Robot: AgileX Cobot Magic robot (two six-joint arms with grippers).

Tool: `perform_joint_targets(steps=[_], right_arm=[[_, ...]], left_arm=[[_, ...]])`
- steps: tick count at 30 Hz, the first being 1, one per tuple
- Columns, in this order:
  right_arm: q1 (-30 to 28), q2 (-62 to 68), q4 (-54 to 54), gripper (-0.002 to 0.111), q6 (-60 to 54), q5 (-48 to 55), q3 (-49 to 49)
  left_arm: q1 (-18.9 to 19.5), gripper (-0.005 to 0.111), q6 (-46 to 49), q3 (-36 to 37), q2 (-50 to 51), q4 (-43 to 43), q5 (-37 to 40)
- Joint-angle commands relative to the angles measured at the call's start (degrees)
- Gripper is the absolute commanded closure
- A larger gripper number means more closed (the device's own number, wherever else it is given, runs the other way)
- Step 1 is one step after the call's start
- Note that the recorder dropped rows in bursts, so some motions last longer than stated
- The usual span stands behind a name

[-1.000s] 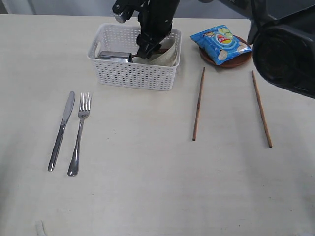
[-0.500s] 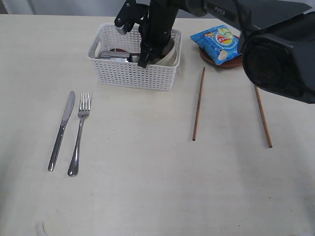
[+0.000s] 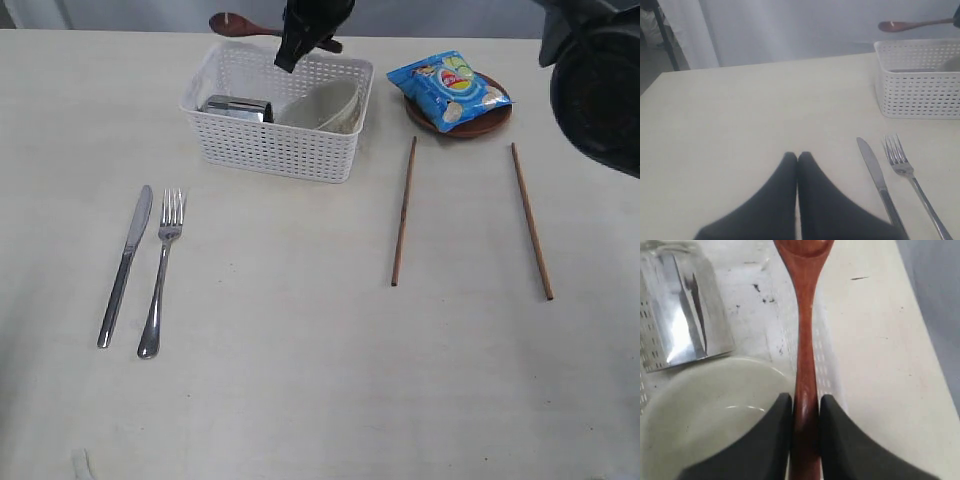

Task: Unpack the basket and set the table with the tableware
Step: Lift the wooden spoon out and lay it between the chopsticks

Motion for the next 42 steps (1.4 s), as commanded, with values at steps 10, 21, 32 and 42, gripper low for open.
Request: perform_joint_targets(steps=[10, 21, 32, 42], right_arm=[[-1.36, -11.94, -13.96, 0.109, 28.40, 14.17, -0.04], [-13.26, -26.46, -0.28, 0.109, 35.41, 14.17, 16.10], [-17.24, -33.09, 10.38, 0.109, 40.54, -2.11, 53.30], [-20.27, -29.84, 11.27, 0.109, 43.10, -15.78, 67.97]], left_arm=[[-0.35, 0.107, -0.13, 0.13, -0.11, -0.17, -0.03], [-0.35, 0.107, -0.13, 0.13, -0.11, -0.03, -0.03], [-0.35, 0.107, -0.13, 0.13, -0.11, -0.03, -0.03], [-0.35, 0.107, -0.13, 0.13, -0.11, -0.03, -0.03]])
